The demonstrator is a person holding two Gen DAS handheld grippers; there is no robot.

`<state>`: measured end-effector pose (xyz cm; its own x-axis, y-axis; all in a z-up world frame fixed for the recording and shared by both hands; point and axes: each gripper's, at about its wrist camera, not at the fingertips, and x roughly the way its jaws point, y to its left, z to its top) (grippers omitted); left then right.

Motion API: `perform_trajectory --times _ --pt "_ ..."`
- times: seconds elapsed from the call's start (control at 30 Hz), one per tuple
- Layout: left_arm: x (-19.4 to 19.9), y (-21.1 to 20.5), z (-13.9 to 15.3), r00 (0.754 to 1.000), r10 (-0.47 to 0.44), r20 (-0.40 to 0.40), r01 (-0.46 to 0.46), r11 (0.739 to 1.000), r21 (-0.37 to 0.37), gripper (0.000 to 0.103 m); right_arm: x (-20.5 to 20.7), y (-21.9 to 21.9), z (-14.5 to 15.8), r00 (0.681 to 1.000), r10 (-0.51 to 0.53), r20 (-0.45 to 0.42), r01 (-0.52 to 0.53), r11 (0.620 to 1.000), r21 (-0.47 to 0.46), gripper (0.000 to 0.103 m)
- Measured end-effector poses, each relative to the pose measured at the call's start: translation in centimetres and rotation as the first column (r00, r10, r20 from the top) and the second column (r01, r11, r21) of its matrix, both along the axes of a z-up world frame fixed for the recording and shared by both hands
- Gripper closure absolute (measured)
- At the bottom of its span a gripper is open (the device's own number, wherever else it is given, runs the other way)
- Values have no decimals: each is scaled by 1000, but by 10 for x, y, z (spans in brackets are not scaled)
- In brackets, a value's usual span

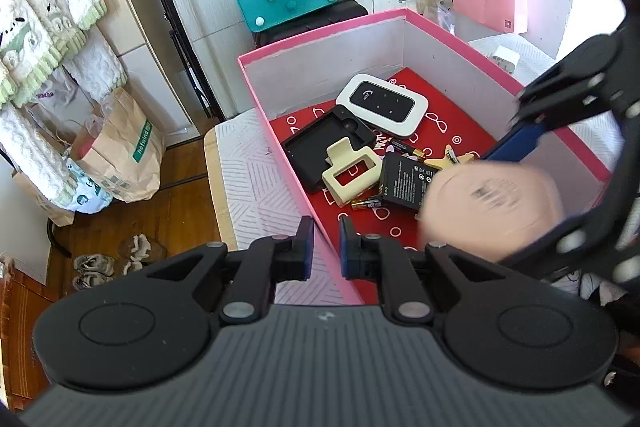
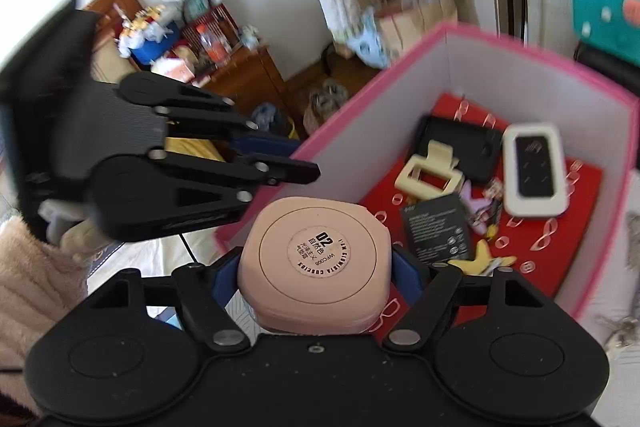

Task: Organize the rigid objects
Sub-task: 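Lower the peach compact into the pink box and open the right tool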

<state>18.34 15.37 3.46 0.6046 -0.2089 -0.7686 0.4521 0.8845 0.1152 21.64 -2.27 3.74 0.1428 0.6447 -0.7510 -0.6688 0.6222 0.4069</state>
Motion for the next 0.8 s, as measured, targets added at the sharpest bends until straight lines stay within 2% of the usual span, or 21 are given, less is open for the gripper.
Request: perform_trajectory --times 0.1,0.23,0.53,0.8 --pt "2 6 0 1000 8 -15 -9 999 -43 92 15 6 -16 997 -11 -74 10 1000 -19 23" --pt "-1 9 -1 1000 0 -5 0 998 -56 92 30 9 -35 987 -61 -147 55 997 -47 23" --pt "0 12 -2 1000 -13 -3 12 997 -80 92 49 19 -52 968 -127 -219 109 990 -91 23" --pt "-1 15 -3 1000 -16 -1 15 995 -94 91 54 27 -49 981 -140 -131 126 986 -112 23"
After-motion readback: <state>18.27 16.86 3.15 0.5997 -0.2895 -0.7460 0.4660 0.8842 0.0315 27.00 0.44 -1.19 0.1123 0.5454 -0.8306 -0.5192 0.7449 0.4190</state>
